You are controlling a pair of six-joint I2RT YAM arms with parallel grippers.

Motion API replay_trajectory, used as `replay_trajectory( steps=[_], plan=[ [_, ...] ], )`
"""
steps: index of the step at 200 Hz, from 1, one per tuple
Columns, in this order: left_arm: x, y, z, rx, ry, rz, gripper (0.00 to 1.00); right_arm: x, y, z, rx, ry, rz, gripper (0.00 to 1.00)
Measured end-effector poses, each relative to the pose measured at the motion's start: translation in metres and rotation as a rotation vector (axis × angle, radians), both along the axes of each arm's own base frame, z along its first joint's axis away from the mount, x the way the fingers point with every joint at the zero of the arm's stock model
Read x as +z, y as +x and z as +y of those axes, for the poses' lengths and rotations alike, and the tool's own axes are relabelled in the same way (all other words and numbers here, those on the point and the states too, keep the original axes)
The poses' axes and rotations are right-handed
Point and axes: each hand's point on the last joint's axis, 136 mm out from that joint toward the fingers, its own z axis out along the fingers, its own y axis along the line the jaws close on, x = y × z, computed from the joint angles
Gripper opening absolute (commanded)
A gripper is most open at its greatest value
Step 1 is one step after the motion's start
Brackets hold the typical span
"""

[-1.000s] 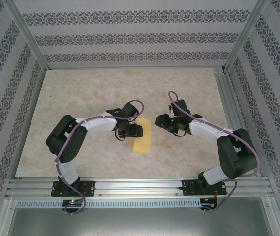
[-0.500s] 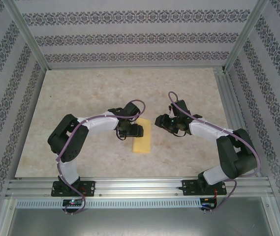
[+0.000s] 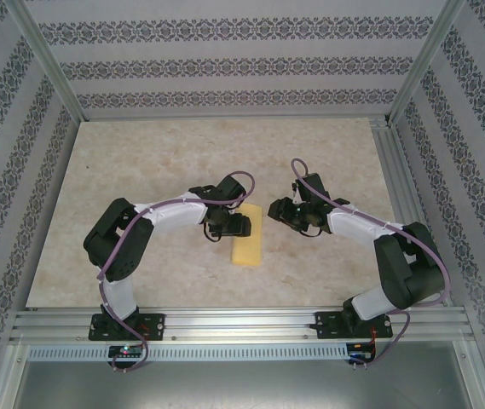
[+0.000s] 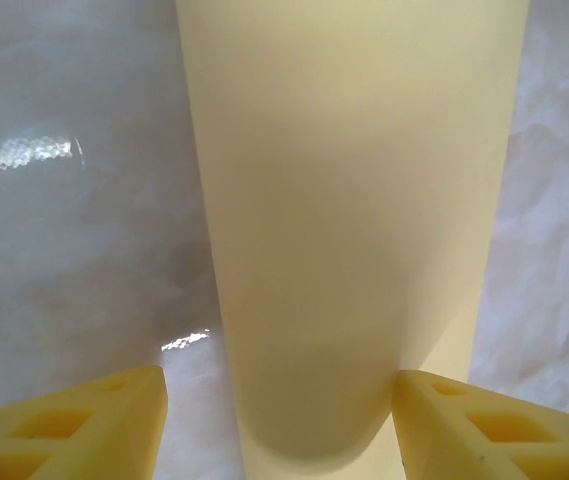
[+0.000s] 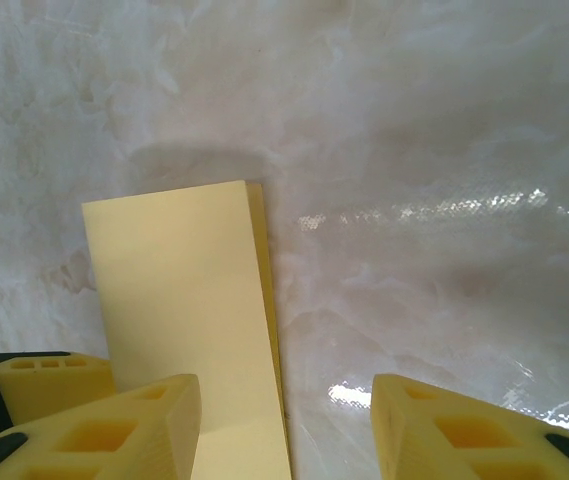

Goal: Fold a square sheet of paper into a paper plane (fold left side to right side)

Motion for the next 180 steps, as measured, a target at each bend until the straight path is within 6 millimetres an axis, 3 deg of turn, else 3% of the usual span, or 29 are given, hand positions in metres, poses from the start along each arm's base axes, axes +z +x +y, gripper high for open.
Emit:
replay_trajectory(
  steps=[180],
  plan=[
    [-0.0091,-0.0007,0.0039,0.005,0.029,0.012,0.62,0.0006,-0.0045,0.0089,0.03,0.018,0.005,0.46]
  ],
)
